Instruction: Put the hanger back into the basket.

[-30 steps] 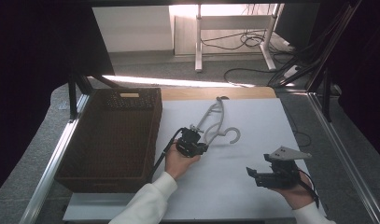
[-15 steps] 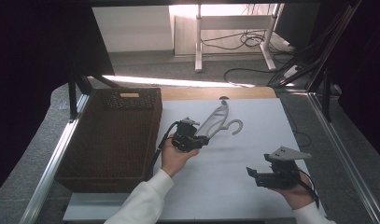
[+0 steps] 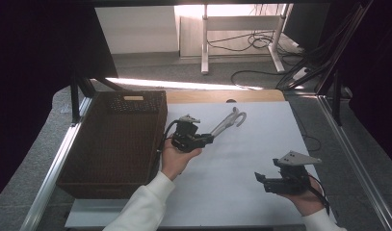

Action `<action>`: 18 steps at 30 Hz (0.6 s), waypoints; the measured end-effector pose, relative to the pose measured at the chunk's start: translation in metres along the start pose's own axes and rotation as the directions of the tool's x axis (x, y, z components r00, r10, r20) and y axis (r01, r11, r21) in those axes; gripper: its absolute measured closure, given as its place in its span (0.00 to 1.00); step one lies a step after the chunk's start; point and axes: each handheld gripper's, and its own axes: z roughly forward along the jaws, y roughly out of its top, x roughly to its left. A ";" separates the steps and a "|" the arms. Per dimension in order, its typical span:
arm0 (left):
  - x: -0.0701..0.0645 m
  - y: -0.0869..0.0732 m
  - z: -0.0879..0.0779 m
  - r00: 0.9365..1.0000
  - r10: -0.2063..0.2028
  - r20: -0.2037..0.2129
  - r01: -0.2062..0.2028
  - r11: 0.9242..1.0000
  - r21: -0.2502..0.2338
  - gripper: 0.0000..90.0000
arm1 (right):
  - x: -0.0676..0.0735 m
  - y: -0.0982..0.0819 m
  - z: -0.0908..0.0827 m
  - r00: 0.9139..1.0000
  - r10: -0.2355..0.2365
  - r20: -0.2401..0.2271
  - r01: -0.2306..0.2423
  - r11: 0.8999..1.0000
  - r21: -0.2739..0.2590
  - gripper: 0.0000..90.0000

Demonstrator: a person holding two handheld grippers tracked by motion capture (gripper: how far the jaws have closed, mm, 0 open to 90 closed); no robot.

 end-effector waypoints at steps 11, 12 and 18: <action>-0.006 0.005 -0.022 0.999 0.010 0.035 -0.009 0.999 -0.037 0.91 | 0.000 0.000 0.000 1.000 0.000 0.003 0.000 1.000 0.002 0.21; -0.006 0.005 -0.022 0.999 0.010 0.035 -0.009 0.999 -0.037 0.91 | 0.000 0.000 0.000 1.000 0.000 0.003 0.000 1.000 0.002 0.21; -0.005 0.005 -0.036 0.999 0.018 0.035 -0.016 0.999 -0.048 0.91 | 0.000 0.000 0.000 1.000 0.000 0.005 0.000 1.000 0.003 0.21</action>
